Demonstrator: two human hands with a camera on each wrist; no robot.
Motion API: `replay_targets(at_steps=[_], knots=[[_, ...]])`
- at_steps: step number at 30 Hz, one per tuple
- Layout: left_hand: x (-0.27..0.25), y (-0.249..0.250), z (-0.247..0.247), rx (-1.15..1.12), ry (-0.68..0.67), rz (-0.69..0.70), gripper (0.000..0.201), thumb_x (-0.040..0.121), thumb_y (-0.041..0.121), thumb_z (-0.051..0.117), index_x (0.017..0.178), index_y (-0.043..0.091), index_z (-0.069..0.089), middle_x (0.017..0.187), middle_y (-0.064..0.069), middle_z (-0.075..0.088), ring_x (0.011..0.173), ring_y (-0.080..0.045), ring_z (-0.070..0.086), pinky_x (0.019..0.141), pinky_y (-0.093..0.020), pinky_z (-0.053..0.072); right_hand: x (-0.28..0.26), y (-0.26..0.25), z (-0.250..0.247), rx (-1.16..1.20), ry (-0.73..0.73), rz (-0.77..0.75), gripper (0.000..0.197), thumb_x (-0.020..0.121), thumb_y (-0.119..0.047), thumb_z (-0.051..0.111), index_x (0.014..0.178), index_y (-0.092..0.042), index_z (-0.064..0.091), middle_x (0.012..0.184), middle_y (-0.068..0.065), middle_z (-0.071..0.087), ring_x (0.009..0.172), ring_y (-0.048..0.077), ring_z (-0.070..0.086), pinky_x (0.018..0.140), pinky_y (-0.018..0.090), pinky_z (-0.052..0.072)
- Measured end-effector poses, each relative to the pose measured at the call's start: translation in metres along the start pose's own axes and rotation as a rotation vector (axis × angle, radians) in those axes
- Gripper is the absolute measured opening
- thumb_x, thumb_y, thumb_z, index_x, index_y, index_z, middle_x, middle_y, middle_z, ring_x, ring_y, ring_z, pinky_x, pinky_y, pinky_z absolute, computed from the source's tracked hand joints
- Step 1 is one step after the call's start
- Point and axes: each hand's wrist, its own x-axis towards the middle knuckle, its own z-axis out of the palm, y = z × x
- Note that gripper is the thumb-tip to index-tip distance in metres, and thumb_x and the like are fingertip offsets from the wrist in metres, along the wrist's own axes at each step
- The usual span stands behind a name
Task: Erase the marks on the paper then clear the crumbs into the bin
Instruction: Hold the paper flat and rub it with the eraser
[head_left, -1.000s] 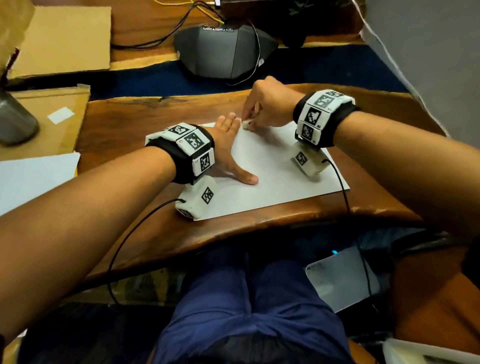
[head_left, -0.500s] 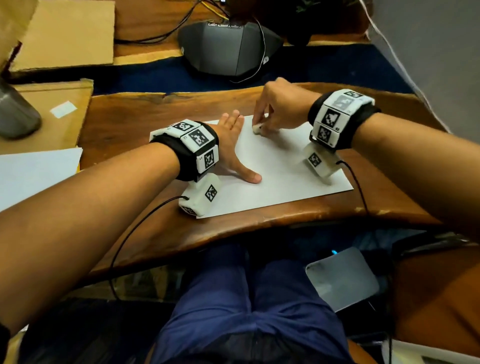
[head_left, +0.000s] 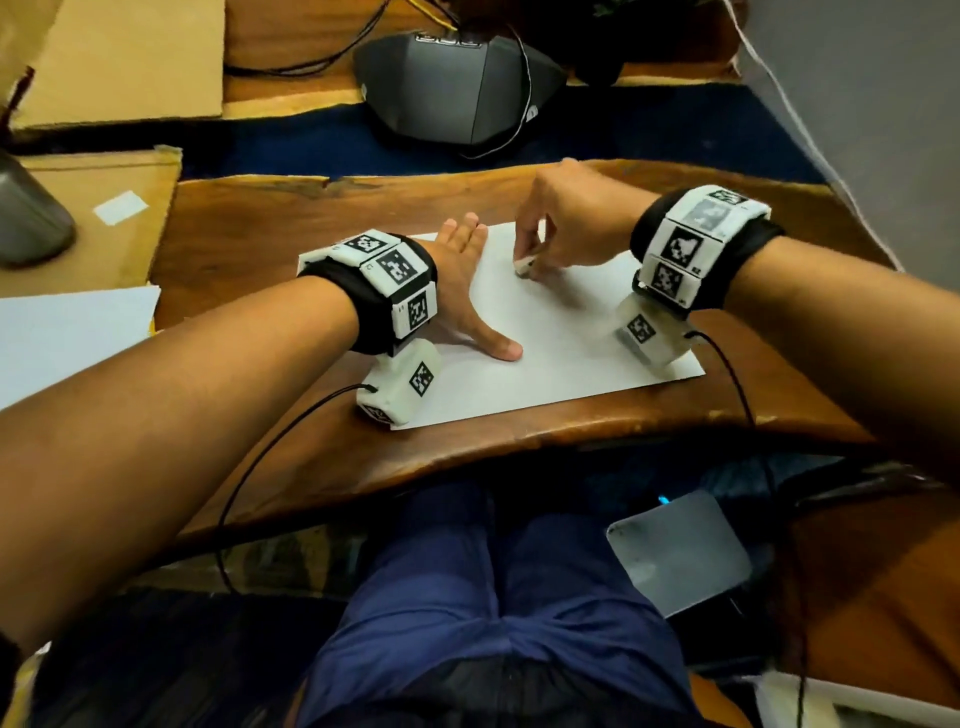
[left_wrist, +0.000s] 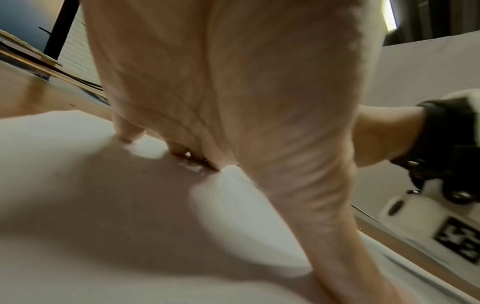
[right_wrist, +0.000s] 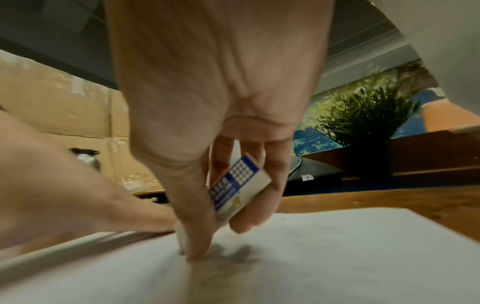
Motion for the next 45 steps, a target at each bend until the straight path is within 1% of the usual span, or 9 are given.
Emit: replay_targets(at_steps=[5, 10, 14, 20, 25, 28, 32, 39, 45], knots=[[0.0, 0.0, 0.001, 0.006, 0.007, 0.006, 0.158, 0.041, 0.095, 0.059, 0.152, 0.018, -0.024, 0.159, 0.002, -0.031, 0.149, -0.019, -0.019, 0.12, -0.042, 0.001, 0.002, 0.0, -0.012, -0.028, -0.124, -0.056, 0.016, 0.075, -0.024, 0.086, 0.09, -0.023, 0.08, 0.076, -0.015, 0.068, 0.067, 0.001, 0.06, 0.056, 0.004, 0.038], [-0.001, 0.001, 0.0, 0.001, -0.003, 0.005, 0.156, 0.045, 0.092, 0.061, 0.152, 0.018, -0.024, 0.158, 0.001, -0.032, 0.148, -0.02, -0.02, 0.12, -0.042, -0.001, 0.022, -0.004, -0.008, 0.039, 0.081, 0.016, 0.022, 0.07, -0.021, 0.088, 0.09, -0.016, 0.081, 0.081, -0.001, 0.074, 0.075, 0.016, 0.065, 0.079, 0.032, 0.051], [0.003, -0.003, 0.002, 0.002, 0.008, 0.003, 0.16, 0.039, 0.096, 0.059, 0.152, 0.018, -0.024, 0.158, 0.002, -0.032, 0.148, -0.019, -0.021, 0.12, -0.043, 0.0, 0.005, -0.006, -0.009, 0.037, -0.145, -0.022, 0.02, 0.071, -0.03, 0.089, 0.088, -0.029, 0.08, 0.074, -0.015, 0.072, 0.068, 0.015, 0.069, 0.065, 0.029, 0.057], [0.0, -0.001, 0.0, -0.005, 0.005, 0.007, 0.158, 0.041, 0.093, 0.061, 0.152, 0.019, -0.024, 0.158, 0.002, -0.032, 0.148, -0.02, -0.021, 0.12, -0.043, -0.001, 0.015, 0.002, -0.005, 0.097, 0.087, 0.032, 0.022, 0.073, -0.025, 0.087, 0.093, -0.018, 0.081, 0.086, -0.001, 0.075, 0.076, 0.013, 0.064, 0.076, 0.029, 0.053], [0.0, -0.001, -0.001, 0.005, 0.001, 0.003, 0.159, 0.04, 0.094, 0.06, 0.152, 0.018, -0.025, 0.158, 0.002, -0.032, 0.148, -0.02, -0.021, 0.119, -0.046, -0.001, 0.001, 0.003, -0.013, 0.08, -0.208, 0.029, 0.02, 0.073, -0.031, 0.087, 0.091, -0.027, 0.081, 0.079, -0.01, 0.075, 0.068, 0.016, 0.068, 0.062, 0.03, 0.055], [0.0, -0.003, 0.0, -0.005, -0.003, 0.024, 0.16, 0.038, 0.095, 0.058, 0.152, 0.02, -0.025, 0.158, 0.003, -0.032, 0.148, -0.019, -0.022, 0.12, -0.05, -0.001, -0.004, 0.014, -0.011, 0.082, -0.032, 0.079, 0.02, 0.074, -0.025, 0.087, 0.093, -0.022, 0.081, 0.081, -0.009, 0.074, 0.067, 0.013, 0.065, 0.059, 0.021, 0.047], [-0.006, -0.012, 0.0, 0.015, 0.011, 0.066, 0.16, 0.03, 0.096, 0.055, 0.154, 0.025, -0.019, 0.16, 0.006, -0.027, 0.149, -0.018, -0.019, 0.12, -0.053, -0.006, -0.02, 0.016, -0.005, 0.128, -0.023, 0.126, 0.015, 0.078, -0.021, 0.085, 0.092, -0.019, 0.081, 0.073, -0.012, 0.07, 0.061, 0.013, 0.065, 0.046, 0.015, 0.049], [-0.021, -0.021, -0.013, 0.027, 0.047, 0.118, 0.127, 0.064, 0.064, 0.08, 0.156, 0.037, -0.004, 0.164, 0.006, -0.013, 0.151, -0.019, -0.006, 0.121, -0.051, 0.0, -0.062, 0.01, 0.011, 0.207, 0.002, 0.15, 0.016, 0.081, -0.025, 0.083, 0.094, -0.016, 0.081, 0.083, -0.003, 0.076, 0.065, 0.014, 0.068, 0.057, 0.026, 0.06], [-0.014, 0.006, -0.005, -0.049, 0.023, 0.133, 0.128, 0.052, 0.082, 0.069, 0.154, 0.043, 0.001, 0.165, 0.007, -0.007, 0.151, -0.02, 0.001, 0.121, -0.051, 0.013, -0.067, 0.003, 0.016, 0.215, 0.033, 0.146, 0.016, 0.081, -0.022, 0.082, 0.095, -0.014, 0.081, 0.081, -0.006, 0.074, 0.06, 0.004, 0.063, 0.047, 0.014, 0.05]])
